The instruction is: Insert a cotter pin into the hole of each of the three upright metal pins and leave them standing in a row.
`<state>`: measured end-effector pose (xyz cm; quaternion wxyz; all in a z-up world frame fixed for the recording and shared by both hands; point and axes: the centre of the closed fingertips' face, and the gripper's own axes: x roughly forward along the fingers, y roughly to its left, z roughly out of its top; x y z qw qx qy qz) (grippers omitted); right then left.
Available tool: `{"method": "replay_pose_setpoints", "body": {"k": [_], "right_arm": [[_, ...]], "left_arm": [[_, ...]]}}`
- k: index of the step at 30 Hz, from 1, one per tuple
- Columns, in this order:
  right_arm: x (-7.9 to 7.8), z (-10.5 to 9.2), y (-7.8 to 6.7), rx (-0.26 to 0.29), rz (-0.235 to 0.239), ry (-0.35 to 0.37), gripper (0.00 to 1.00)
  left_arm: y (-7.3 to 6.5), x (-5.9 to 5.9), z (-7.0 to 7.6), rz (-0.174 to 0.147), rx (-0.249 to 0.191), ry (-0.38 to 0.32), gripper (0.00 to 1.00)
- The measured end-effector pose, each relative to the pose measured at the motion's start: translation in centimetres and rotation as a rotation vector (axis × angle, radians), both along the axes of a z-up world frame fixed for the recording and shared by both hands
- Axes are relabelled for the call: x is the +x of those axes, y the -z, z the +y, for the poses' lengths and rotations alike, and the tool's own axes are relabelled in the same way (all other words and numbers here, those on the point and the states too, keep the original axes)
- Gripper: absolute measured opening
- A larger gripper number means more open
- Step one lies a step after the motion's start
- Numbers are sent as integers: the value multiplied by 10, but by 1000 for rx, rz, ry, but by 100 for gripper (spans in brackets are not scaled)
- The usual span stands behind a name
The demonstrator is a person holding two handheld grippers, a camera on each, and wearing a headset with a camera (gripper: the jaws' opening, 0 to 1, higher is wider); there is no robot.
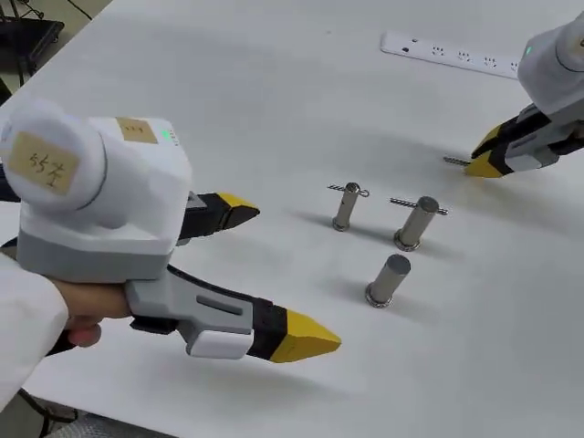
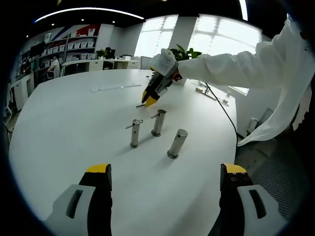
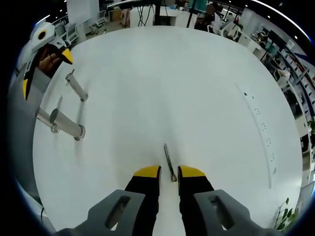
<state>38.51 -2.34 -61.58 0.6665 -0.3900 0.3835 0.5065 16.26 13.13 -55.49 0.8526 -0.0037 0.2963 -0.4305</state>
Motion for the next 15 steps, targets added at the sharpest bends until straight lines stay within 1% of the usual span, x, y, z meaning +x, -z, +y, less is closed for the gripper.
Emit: {"method": "replay_pose_setpoints", "body": {"k": [6,8,9,12,15], "right_arm": [[0,0,-1,-7,-4,-10,2],[-4,2,-2,-10,0,-11,1],[-3,2,-2,-11,0,-13,0],[-6,3,-2,-13,15,-13,0],[-4,3,-2,-20,14,-9,0]], "left_arm": [[-2,0,-2,-2,-3,11,90],[-2,-1,-3,-4,-2,14,90],[-3,-1,-3,-4,-3,16,90],[-3,-2,-3,-4,-3,18,90],[-4,-2,-3,-4,-1,23,90]]}}
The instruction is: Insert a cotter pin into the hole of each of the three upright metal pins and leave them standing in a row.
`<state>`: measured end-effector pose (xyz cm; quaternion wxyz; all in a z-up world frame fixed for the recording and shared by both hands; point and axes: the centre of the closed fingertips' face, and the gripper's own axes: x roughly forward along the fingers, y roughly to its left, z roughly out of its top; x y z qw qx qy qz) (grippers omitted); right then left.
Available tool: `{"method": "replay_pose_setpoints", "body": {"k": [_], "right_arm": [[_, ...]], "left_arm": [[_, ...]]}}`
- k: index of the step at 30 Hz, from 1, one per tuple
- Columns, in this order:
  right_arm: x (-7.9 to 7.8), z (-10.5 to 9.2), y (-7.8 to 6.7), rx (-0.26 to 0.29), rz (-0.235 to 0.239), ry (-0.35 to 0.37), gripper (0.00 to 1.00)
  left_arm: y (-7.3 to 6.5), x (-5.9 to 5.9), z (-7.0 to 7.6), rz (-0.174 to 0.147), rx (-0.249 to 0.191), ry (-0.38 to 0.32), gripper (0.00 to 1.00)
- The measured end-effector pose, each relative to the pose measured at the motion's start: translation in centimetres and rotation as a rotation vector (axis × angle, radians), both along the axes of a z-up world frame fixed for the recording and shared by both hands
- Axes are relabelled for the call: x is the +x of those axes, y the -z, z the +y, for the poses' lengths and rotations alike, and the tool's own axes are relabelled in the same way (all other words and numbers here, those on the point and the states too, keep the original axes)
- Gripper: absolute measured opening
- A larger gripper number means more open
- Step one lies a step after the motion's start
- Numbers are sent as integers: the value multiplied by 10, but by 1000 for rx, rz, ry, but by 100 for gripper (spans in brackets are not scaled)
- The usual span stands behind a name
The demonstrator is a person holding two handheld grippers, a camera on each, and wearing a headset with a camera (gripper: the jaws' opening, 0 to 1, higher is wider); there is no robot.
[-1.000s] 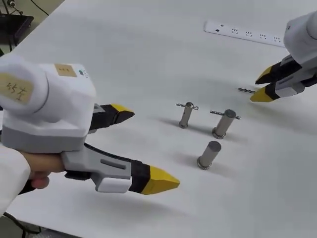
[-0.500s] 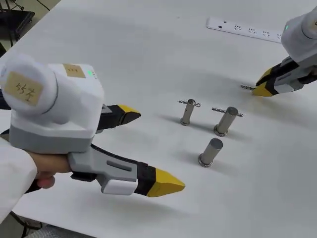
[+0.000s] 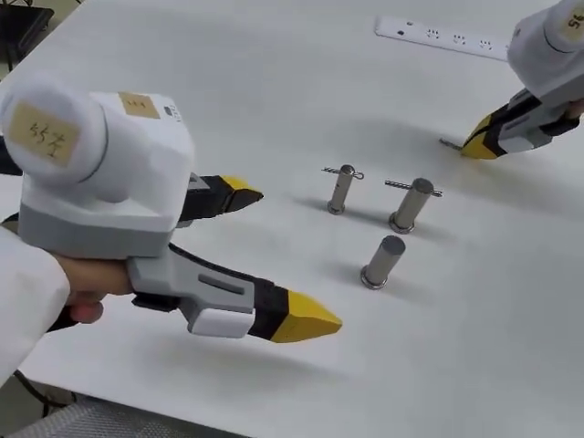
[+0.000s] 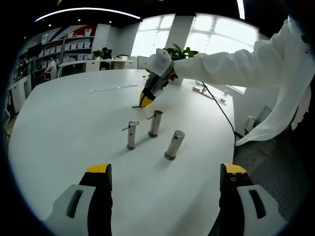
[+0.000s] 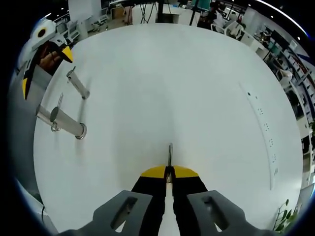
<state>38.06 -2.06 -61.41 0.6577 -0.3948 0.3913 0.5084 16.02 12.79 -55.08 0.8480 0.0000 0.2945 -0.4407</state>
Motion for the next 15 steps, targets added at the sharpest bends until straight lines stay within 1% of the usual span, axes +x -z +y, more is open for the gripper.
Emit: {"method": "replay_pose_setpoints", "body": {"k": [2,4,5,6,7,8,9,10,11,13,15], "right_arm": [[-1,1,0,-10,-1,-8,0],[0,-1,0,-30,-13,-39,0],[0,-1,0,-43,-27,-70,0],[-3,1,0,-46,-23,-65,0],[-1,1,0,-49,-20,-52,0],[2,-1,0,-52,-1,7,0],[3,-1,0,-48,9,30,0],[5,-1,0,-47,9,32,0],[-2,-1,0,-46,7,33,0],[-5,-1,0,-42,7,39,0],[-4,-1,0,-25,16,74,0]], "left_arm": [[-1,-1,0,0,0,3,89],[-1,-1,1,-1,3,2,89],[-1,-1,1,-2,4,2,89],[-1,-1,2,-3,9,-2,89],[-2,-1,2,-6,13,-4,89],[-2,-1,3,-8,13,-7,89],[-2,-2,3,-6,12,-8,89],[-3,-2,4,-6,10,-11,89],[-3,-3,4,-7,10,-12,89],[-4,-3,5,-7,10,-13,89],[-4,-4,5,-6,11,-16,88]]}}
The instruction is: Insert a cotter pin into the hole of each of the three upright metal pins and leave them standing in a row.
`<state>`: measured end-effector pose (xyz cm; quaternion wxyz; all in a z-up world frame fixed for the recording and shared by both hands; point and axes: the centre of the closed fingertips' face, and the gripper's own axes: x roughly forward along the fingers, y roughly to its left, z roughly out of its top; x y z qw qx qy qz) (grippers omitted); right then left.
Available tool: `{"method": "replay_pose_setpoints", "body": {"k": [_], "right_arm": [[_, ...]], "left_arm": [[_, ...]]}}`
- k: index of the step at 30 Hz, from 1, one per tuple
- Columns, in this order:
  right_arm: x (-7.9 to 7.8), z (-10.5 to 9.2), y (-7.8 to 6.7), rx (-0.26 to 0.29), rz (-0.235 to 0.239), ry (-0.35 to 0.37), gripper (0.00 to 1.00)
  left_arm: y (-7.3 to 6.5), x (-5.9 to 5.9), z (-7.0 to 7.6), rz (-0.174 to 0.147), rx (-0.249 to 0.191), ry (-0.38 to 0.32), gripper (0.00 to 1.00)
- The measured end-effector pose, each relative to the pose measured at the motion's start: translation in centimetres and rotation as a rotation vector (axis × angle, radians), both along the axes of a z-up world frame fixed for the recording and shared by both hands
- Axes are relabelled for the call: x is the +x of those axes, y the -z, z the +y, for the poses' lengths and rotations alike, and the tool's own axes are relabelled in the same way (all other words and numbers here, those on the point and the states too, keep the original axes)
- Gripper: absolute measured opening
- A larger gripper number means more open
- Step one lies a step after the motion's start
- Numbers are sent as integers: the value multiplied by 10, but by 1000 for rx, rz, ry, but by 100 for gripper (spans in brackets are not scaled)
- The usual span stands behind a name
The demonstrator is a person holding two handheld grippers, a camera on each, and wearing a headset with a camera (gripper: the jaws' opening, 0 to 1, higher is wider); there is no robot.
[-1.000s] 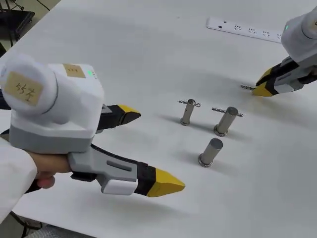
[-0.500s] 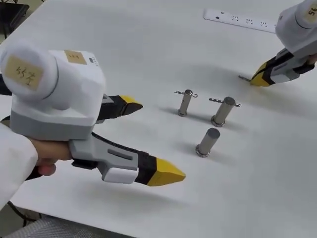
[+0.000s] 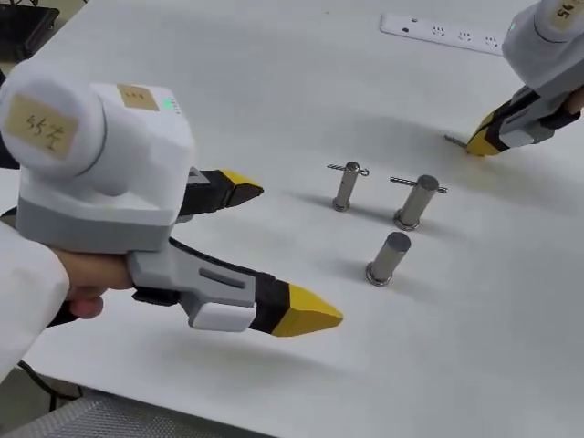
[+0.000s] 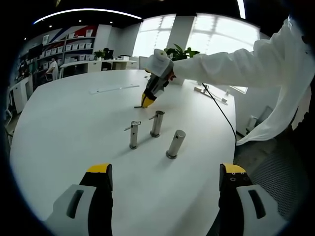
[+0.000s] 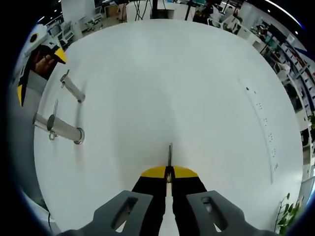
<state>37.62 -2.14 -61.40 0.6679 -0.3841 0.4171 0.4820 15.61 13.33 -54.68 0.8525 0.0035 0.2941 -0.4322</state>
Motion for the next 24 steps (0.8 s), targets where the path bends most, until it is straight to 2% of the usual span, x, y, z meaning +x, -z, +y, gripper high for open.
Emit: {"method": "replay_pose_setpoints", "body": {"k": [10,16,18,24], "right_arm": [[-2,5,-5,39,6,48,0],[1,-2,-16,24,-54,63,0],[0,-3,-21,38,-64,71,0],[-2,-1,-36,94,-113,54,0]], "left_arm": [[-3,-1,4,1,2,-23,88],[-8,-1,3,-4,0,-32,86],[-10,-2,1,1,2,-31,85],[-14,0,-3,-13,-6,-39,83]]}}
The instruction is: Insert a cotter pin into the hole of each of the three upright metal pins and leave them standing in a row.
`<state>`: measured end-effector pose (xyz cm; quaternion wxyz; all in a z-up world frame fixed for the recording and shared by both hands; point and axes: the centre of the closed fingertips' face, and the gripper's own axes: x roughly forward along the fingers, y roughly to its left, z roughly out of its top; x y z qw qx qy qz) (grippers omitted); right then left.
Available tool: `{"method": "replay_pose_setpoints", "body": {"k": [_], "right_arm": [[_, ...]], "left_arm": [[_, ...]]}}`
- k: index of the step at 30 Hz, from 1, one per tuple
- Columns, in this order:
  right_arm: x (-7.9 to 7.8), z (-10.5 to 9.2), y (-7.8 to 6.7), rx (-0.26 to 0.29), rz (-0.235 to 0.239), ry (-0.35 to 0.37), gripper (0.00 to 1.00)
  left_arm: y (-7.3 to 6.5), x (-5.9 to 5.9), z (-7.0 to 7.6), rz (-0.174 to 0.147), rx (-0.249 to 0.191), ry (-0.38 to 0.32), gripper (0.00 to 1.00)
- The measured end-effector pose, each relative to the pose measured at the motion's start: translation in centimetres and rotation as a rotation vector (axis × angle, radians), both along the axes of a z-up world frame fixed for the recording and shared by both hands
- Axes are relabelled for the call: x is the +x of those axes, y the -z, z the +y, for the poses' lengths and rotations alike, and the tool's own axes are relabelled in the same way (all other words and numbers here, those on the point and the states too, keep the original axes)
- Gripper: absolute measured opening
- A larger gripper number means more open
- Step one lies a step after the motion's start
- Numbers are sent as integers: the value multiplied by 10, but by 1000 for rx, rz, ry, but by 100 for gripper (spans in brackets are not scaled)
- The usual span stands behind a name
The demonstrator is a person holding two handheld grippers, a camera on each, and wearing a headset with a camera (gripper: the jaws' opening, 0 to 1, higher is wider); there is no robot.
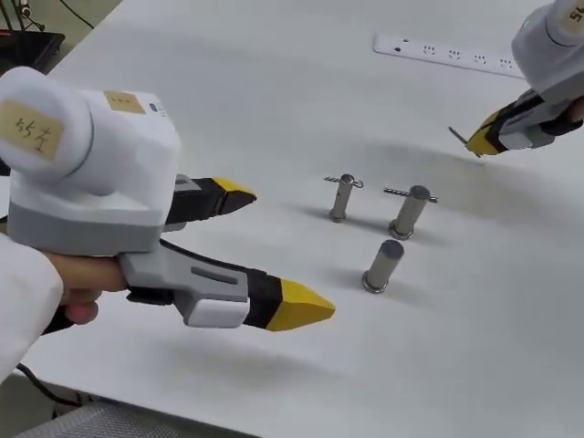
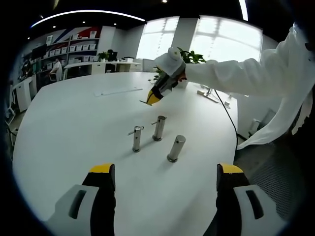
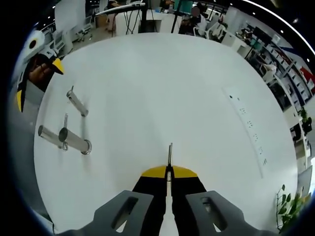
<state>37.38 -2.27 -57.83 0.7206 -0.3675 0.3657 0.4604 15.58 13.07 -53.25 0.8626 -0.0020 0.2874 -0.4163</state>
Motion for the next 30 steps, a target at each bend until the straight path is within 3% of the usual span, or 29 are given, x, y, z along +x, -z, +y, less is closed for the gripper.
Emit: {"method": "replay_pose_setpoints", "body": {"k": [7,14,23,30], "right_arm": [[-15,3,-21,56,-87,-26,0],[-30,6,-52,140,-209,-43,0],[-58,4,-72,125,-354,-114,0],[-78,4,-84,136,-421,-120,0]], "left_arm": [[-3,6,-6,-8,-8,-6,80],[-5,15,-11,-5,-12,-21,78],[-20,29,-24,-33,-55,-24,72],[-38,42,-34,-66,-105,-30,65]]}}
